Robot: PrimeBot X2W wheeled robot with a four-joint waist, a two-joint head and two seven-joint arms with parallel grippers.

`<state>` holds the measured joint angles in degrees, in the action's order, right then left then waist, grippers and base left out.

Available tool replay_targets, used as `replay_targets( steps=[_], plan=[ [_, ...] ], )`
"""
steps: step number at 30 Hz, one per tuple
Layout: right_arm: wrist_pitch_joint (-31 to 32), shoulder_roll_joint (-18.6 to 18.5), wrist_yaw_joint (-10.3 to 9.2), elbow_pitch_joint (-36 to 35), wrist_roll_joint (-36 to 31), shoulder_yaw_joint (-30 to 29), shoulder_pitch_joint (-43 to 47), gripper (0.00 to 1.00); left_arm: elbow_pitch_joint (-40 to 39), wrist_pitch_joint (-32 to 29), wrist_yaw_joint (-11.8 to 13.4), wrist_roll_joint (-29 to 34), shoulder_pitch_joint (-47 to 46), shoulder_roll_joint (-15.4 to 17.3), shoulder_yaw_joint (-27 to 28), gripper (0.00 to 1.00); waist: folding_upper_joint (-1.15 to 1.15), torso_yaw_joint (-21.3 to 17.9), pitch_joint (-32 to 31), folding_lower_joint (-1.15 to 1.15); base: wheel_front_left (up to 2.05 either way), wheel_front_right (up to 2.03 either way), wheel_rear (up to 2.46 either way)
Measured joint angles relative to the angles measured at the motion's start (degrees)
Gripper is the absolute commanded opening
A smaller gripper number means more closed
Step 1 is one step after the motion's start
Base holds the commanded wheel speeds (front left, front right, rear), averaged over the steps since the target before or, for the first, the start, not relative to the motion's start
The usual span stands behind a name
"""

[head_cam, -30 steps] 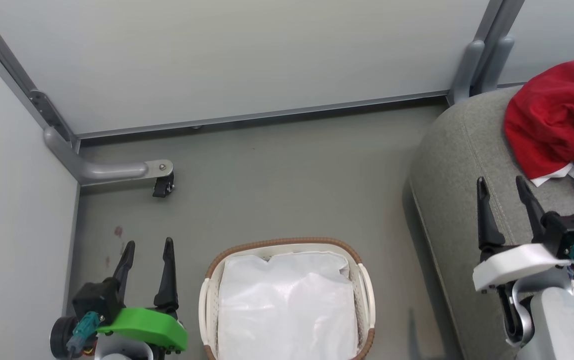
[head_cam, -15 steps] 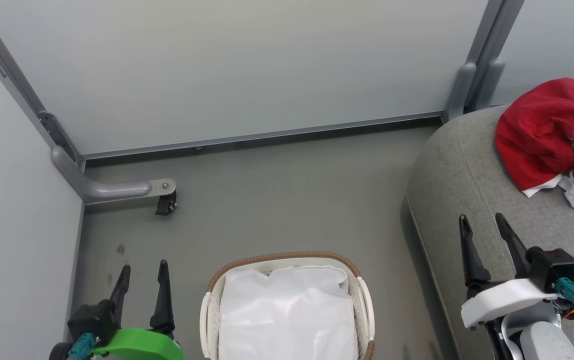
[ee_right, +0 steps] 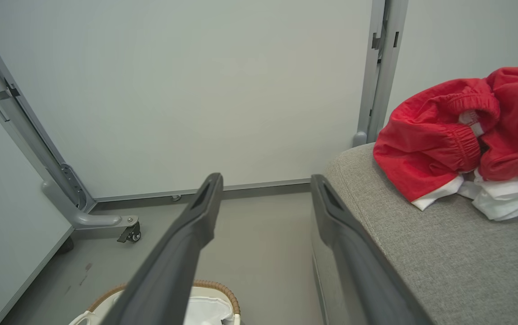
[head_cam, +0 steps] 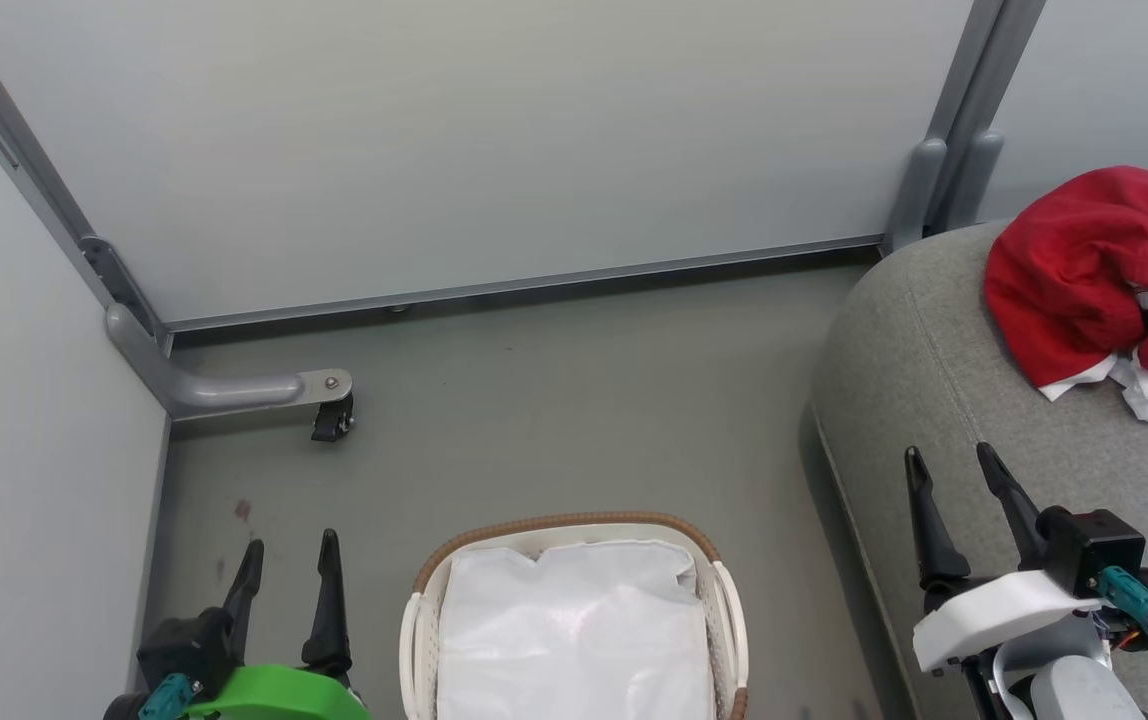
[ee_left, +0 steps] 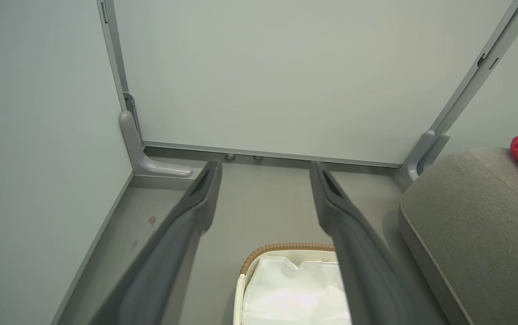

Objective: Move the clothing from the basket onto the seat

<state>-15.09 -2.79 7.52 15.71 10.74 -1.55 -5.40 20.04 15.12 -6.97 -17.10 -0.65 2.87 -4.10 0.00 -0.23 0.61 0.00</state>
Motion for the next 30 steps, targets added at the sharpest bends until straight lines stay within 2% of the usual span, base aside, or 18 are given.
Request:
replay_targets(
  steps=[13, 14, 19, 30],
  plan=[
    [0.00, 0.01, 0.00, 0.64, -0.19, 0.58, 0.01, 1.00, 0.31, 0.00, 0.19, -0.37, -0.01, -0.01, 0.25, 1.00, 0.00, -0.08, 0.18, 0.00, 0.00, 0.00, 0.00],
    [0.01, 0.08, 0.00, 0.94, -0.16, 0.57, 0.05, 0.00, 0.67, -0.01, 0.18, -0.40, 0.01, -0.02, 0.23, 0.00, 0.00, -0.09, 0.19, 0.00, 0.00, 0.00, 0.00],
    [0.43, 0.58, 0.00, 3.27, 0.53, 0.54, 1.19, 0.00, 2.81, -0.42, 0.18, -0.92, 0.15, -0.22, 0.21, 0.00, 0.00, -0.09, 0.19, 0.00, 0.00, 0.00, 0.00],
    [3.56, 0.58, 0.00, 2.93, 12.20, -0.15, 1.25, 0.00, 2.04, -3.49, 0.16, -11.71, 0.10, -0.23, 1.67, 0.00, 0.00, -0.06, 0.13, 0.00, 0.00, 0.00, 0.00]
  ],
)
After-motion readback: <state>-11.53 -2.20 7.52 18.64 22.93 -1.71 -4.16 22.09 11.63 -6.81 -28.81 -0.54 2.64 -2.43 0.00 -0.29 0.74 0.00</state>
